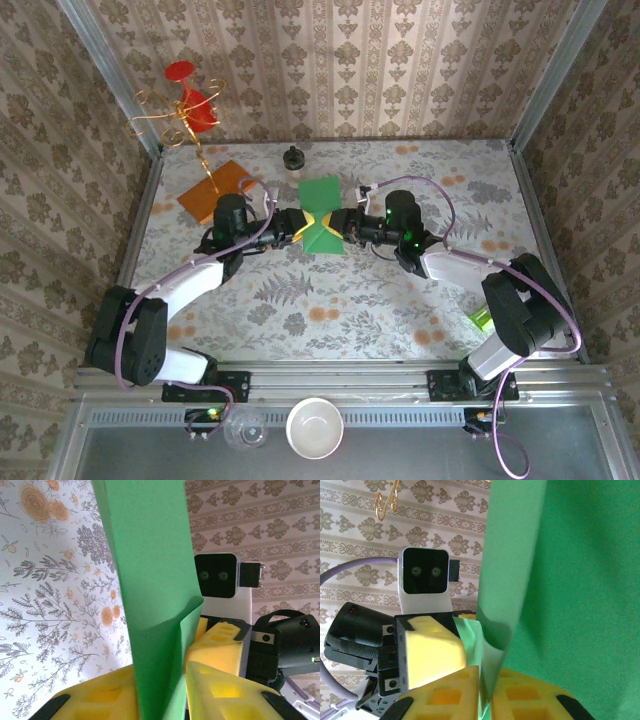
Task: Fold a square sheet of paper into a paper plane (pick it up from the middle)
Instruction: Turn over the paper at the center of the table.
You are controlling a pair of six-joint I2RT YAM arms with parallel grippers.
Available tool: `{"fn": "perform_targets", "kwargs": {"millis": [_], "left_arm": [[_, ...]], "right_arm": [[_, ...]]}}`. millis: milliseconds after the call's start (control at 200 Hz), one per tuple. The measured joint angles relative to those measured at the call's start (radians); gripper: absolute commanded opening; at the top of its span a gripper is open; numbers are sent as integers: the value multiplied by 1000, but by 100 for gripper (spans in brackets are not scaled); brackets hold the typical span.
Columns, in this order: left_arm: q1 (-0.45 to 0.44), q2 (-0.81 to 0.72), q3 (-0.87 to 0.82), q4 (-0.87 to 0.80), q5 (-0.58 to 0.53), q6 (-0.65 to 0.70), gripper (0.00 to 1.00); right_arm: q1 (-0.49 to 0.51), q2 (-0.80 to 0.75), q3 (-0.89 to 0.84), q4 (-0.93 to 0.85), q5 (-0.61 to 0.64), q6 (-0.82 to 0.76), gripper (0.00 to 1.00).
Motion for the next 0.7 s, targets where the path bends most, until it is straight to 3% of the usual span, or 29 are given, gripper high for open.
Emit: {"fn": "perform_targets", "kwargs": {"millis": [210, 350, 490, 700], "left_arm": [[1, 6, 0, -12, 0, 26, 10], [21, 5, 9, -116, -18, 101, 7], [36, 0, 92, -409, -124, 280, 7], [-6, -4, 336, -880, -428, 584, 7]], "right_arm": [[-14, -1, -17, -11, -5, -1, 38], [-43, -37, -25, -122, 20, -29, 50], [-83, -108, -25, -290, 81, -81, 55], [-126, -175, -25, -502, 182, -159, 55]]}}
